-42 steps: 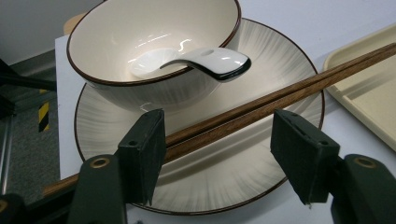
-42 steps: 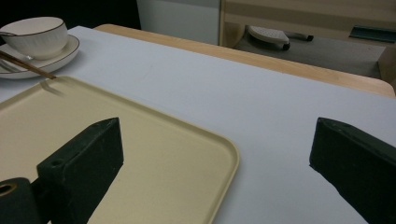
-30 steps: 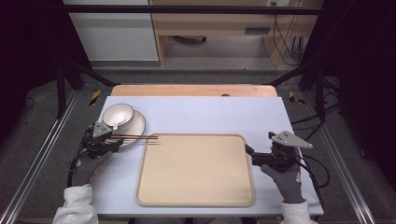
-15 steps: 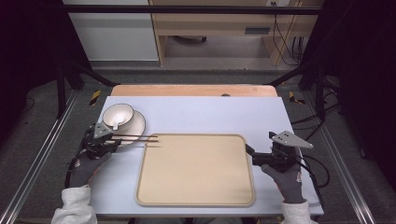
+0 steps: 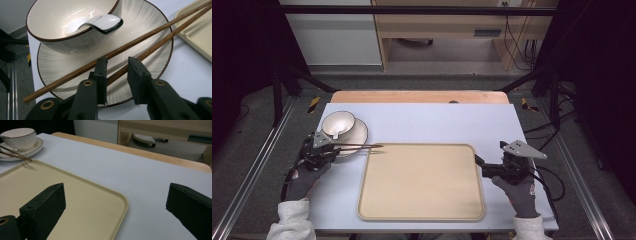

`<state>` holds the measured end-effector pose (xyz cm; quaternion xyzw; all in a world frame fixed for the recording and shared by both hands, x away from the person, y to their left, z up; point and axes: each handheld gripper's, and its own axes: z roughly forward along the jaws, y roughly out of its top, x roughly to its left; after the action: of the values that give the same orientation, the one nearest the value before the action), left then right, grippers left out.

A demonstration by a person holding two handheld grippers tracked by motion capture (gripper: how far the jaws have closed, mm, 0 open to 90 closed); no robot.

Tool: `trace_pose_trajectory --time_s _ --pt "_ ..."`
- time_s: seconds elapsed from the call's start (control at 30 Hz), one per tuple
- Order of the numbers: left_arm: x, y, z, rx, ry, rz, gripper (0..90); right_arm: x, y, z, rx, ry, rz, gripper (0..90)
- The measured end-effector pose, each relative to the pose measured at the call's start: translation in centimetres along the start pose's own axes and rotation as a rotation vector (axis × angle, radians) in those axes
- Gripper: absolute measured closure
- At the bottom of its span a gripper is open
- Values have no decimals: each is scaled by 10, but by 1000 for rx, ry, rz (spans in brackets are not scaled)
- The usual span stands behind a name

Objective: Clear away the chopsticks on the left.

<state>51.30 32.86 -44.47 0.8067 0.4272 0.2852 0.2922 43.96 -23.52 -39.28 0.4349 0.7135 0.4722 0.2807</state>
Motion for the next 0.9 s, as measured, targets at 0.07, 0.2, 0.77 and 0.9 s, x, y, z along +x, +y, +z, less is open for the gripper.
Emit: trace_pose_trajectory --time_s 0.07,0.2,0.77,0.9 --pt "0 0 0 0 -2 -4 726 0 0 0 2 -1 -1 28" --pt "0 0 3 -3 -32 7 619 0 0 0 1 -2 -5 27" --pt "-7 3 3 7 -30 32 724 0 0 0 6 -1 -11 24" --pt "-6 3 3 7 -27 17 767 0 0 1 8 -1 -14 24"
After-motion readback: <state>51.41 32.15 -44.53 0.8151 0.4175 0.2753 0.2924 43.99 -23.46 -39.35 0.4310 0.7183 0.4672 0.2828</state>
